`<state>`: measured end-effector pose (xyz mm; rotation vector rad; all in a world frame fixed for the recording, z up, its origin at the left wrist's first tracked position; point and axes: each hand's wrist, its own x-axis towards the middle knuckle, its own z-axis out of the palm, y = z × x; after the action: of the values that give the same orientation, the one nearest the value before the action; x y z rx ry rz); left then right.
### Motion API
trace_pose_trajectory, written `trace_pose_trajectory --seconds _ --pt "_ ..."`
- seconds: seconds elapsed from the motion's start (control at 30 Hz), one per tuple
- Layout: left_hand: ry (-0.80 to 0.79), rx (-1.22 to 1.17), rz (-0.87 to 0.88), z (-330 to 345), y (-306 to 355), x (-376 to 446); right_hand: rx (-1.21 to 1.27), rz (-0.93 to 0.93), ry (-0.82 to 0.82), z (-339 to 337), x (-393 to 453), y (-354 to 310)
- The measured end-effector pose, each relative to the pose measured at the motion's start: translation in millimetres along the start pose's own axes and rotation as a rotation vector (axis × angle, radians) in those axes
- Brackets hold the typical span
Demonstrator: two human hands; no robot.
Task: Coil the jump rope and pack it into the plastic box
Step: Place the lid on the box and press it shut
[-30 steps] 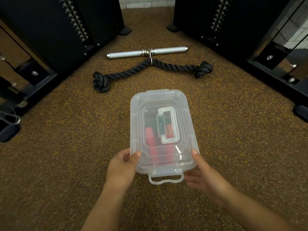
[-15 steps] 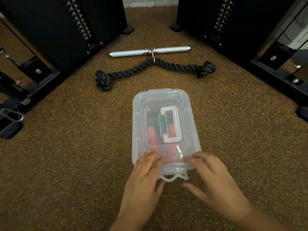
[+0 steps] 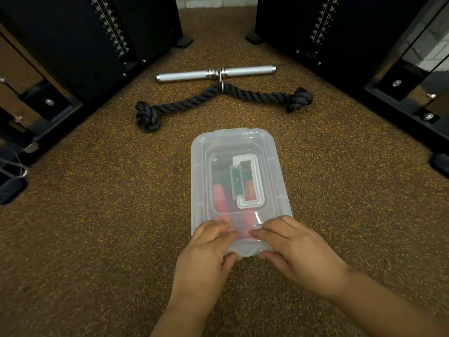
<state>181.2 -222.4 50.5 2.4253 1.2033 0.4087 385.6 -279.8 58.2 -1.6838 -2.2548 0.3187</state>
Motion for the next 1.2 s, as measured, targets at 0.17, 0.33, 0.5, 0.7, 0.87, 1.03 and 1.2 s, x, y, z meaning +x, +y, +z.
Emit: trace_pose_trajectory --seconds 0.17,0.33,0.5,0.7,0.87,1.03,1.2 --pt "0.008 0.004 0.049 0 -2 2 0.005 0.002 -0.036 -1 -1 0" --pt "-0.017 -0.009 0.062 0 -3 4 0.006 0.005 -0.075 -3 0 2" --pt "0.013 -0.039 -0.023 -11 0 22 0.226 0.121 0.101 -23 24 18" --pt "0.072 -0.008 -0.154 -19 -14 111 0.448 0.557 0.360 -45 105 68" --pt "-0.052 0.062 -0.240 -14 -32 181 0.674 0.903 0.029 -36 167 106" --pt "-0.105 0.181 -0.211 -7 -33 195 1.046 0.981 -0.164 -26 199 130" --pt "-0.097 0.201 -0.181 -9 -38 199 1.193 0.772 -0.288 -30 211 143"
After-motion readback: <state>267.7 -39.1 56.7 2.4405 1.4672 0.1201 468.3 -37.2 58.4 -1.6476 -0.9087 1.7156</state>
